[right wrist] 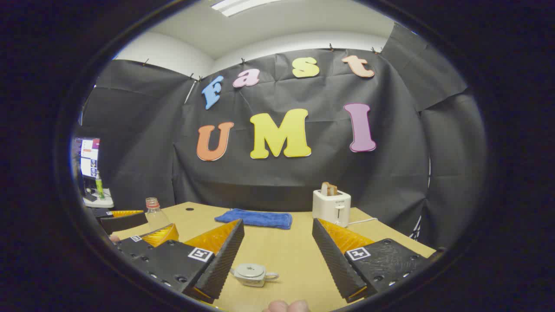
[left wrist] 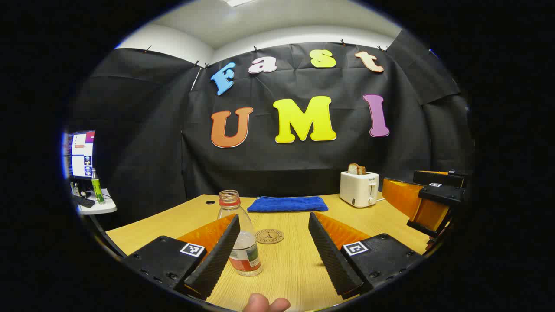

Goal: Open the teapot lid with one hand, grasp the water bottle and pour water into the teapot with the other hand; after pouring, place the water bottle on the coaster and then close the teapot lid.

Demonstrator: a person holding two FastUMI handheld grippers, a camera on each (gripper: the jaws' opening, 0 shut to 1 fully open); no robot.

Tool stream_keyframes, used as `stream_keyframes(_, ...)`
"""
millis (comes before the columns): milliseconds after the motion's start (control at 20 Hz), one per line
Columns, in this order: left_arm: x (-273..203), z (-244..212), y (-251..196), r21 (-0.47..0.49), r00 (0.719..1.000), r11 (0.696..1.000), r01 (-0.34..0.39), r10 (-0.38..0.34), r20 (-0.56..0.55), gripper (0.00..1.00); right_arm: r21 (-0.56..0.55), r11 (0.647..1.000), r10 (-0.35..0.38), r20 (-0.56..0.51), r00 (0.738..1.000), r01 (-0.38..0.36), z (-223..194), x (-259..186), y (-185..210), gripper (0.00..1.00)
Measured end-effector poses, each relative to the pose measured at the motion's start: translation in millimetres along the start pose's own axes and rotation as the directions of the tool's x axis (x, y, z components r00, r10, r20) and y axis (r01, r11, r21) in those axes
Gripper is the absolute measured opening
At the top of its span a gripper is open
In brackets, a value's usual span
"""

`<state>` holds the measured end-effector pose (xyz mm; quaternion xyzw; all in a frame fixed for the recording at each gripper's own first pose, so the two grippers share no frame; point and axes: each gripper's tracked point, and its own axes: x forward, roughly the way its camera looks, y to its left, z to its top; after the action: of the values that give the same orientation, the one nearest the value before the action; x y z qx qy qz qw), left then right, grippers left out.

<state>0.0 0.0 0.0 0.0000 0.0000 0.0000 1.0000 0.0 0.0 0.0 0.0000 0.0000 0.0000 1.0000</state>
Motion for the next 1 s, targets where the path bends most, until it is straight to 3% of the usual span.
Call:
stream_keyframes(700, -1, 0, 8, 0.006, 1.0, 1.0, -0.021, 0.021, -0.009, 0.99, -0.028, 0.999, -0.023, -0.005, 1.0, 0.023, -9, 1, -4, 0.95)
stream_keyframes(1000, 2, -4, 15, 0.002, 0.999, 0.999, -0.041, 0.041, -0.024, 1.0, -0.036, 0.998, 0.045, -0.092, 0.995, -0.048, -57, 18, 17, 0.95)
